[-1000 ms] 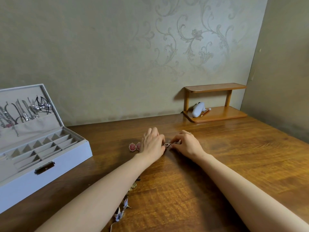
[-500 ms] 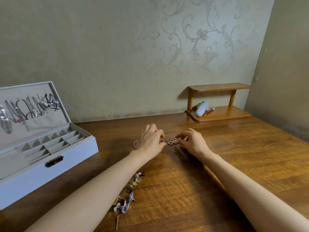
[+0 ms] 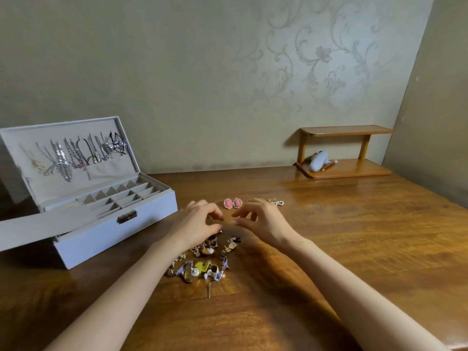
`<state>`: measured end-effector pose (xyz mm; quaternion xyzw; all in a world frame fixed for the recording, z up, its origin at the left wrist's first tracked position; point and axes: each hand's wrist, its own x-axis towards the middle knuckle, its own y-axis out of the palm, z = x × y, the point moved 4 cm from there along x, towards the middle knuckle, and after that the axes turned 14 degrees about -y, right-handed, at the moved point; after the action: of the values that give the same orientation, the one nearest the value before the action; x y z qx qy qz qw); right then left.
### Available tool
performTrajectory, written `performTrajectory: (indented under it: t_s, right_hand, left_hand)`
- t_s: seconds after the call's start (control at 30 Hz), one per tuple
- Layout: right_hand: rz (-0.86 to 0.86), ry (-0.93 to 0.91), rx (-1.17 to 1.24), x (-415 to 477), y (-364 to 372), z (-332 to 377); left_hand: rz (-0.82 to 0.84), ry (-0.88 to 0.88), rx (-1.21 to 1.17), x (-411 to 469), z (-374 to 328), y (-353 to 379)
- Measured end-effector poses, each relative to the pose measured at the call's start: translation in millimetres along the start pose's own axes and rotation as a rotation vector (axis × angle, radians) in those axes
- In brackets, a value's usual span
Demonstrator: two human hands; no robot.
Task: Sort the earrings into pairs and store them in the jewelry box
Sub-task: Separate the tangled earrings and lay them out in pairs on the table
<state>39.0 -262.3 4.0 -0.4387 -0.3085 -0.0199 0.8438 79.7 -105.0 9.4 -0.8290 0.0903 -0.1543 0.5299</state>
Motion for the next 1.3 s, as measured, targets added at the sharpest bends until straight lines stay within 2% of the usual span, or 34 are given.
performTrajectory:
  t_s: [0.2, 0.3, 0.43, 0.63, 1.03, 1.2, 1.3]
  right_hand:
    - [0.047, -0.031, 0.016, 15, 23, 16]
    - [0.087, -0.041, 0.027, 13, 32, 14]
    - [0.201, -0.145, -0.002, 8, 44, 17]
    - [0.221, -0.191, -0.085, 8, 47, 23]
    - [0.174, -0.215, -0.064, 5, 46, 21]
    - [0.068, -0.143, 0.069, 4, 39, 15]
    - [0.044, -0.133, 0.131, 3, 37, 15]
  left_hand:
    - [0.007, -0.11, -0.082, -6, 32, -7]
    - [0.032, -0.125, -0.035, -9, 40, -8]
    - [0.034, -0.122, -0.01, -11, 39, -13]
    - [0.046, -0.149, -0.034, -12, 43, -20]
    - [0.336, -0.045, -0.097, -21, 35, -21]
    - [0.643, 0.033, 0.055, -36, 31, -14]
    - [0.669, 0.035, 0.12, -36, 31, -12]
